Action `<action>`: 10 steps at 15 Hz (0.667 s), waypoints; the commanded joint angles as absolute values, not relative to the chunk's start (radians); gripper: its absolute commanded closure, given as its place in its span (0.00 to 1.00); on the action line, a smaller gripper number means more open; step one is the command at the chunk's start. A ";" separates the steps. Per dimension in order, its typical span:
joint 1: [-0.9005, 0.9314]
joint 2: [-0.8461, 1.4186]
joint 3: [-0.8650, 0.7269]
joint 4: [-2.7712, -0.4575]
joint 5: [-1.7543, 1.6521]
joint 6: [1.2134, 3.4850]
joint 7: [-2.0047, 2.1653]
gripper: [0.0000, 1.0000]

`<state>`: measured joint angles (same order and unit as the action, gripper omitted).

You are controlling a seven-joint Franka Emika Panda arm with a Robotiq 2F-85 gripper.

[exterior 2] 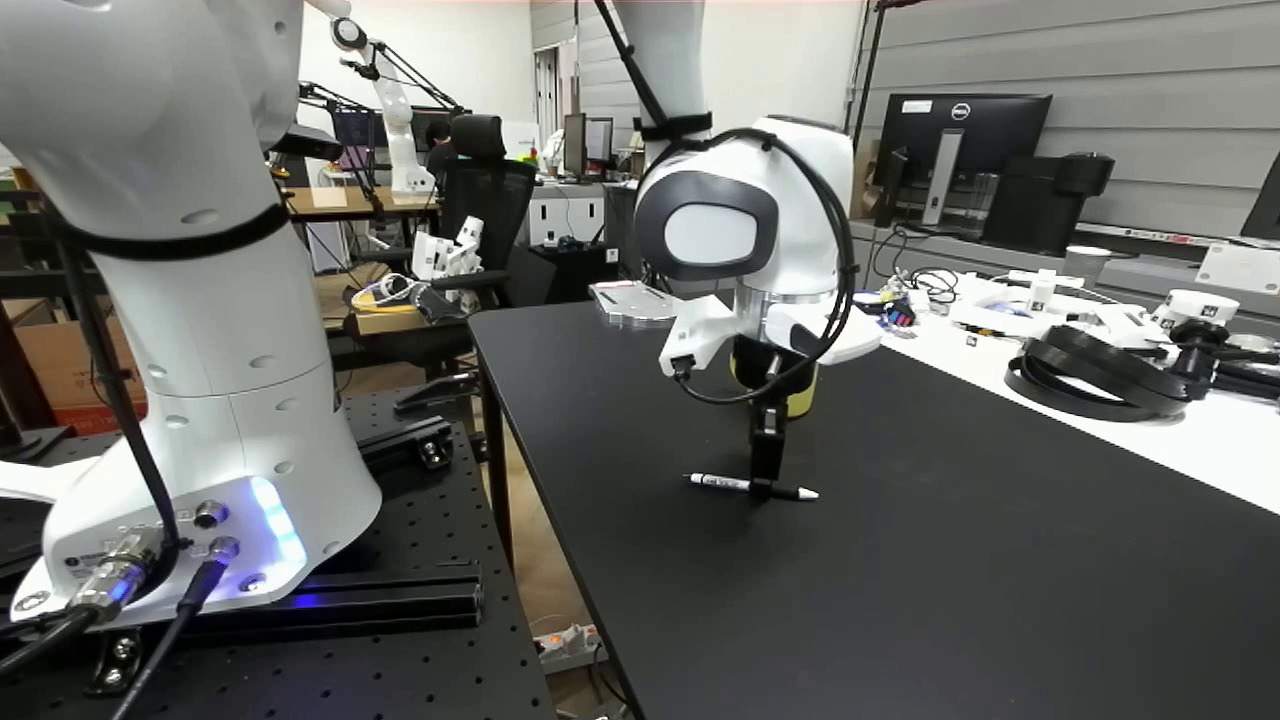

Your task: Put the pen in the cup

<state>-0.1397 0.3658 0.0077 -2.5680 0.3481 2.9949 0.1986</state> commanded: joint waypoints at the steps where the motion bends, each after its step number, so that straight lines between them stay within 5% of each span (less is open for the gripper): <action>1: -0.178 0.373 0.042 -2.569 0.387 3.020 0.182 0.61; 7: -0.200 0.380 0.046 -2.558 0.394 3.014 0.190 0.99; 10: -0.195 0.381 0.027 -2.548 0.390 3.000 0.205 0.97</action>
<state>-0.1807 0.3611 0.0303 -2.5639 0.3761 3.0017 0.1959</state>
